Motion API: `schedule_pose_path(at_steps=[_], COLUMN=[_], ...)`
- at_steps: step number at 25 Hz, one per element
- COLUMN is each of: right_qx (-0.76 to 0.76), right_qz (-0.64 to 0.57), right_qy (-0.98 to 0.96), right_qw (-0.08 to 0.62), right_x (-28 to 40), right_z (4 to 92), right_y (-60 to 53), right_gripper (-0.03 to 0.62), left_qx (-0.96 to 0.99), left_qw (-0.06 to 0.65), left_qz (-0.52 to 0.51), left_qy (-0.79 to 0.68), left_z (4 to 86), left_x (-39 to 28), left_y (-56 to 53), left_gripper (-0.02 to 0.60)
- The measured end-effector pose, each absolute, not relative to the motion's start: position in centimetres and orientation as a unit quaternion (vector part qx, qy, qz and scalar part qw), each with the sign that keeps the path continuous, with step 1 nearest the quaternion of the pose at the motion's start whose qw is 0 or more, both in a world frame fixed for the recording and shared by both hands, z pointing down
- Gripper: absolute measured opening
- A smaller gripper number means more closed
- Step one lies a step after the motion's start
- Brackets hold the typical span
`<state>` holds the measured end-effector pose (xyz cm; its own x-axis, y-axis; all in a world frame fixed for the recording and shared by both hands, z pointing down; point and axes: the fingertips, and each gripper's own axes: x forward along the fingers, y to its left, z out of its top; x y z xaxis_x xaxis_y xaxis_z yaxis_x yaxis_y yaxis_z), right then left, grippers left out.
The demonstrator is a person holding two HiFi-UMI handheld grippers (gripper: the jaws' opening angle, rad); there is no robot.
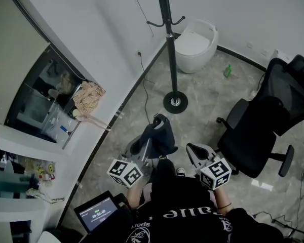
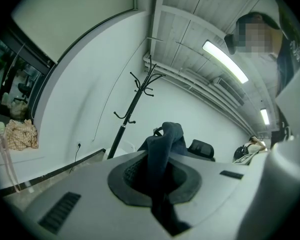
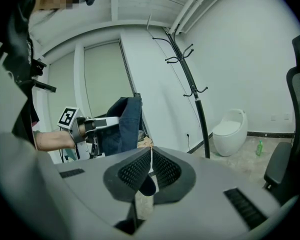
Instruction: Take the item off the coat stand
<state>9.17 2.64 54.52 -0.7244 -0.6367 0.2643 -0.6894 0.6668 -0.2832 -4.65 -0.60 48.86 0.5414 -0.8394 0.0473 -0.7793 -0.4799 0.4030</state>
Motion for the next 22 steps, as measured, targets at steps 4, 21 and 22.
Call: schedule_pose_path(at_steps=[4,21,22], right_qx=[0.363,0.419,0.422], right_qz=[0.175,0.155,0.155], right_qy=[-0.914,-0.893,-0.892], right_qw=[0.051,0.043,0.045], right_x=[8.5,3.7,3.2], right_z=[53.4,51.8,51.8], right_y=[3.5,6.6,7.2], right_gripper=[0.018,0.018,0.018], left_qx=[0.854,0.876,0.876], left_qw=[0.188,0.194,0.195], left_qz=[-0.076,-0.043,-0.041], left_qy=[-0.478,-0.441,-0.439], left_z=[48.5,49.1,49.3], left_x=[-5.7,-10.9,-11.4], left_y=[0.7,6.8,7.2], left_gripper=[0.015,0.015,0.015])
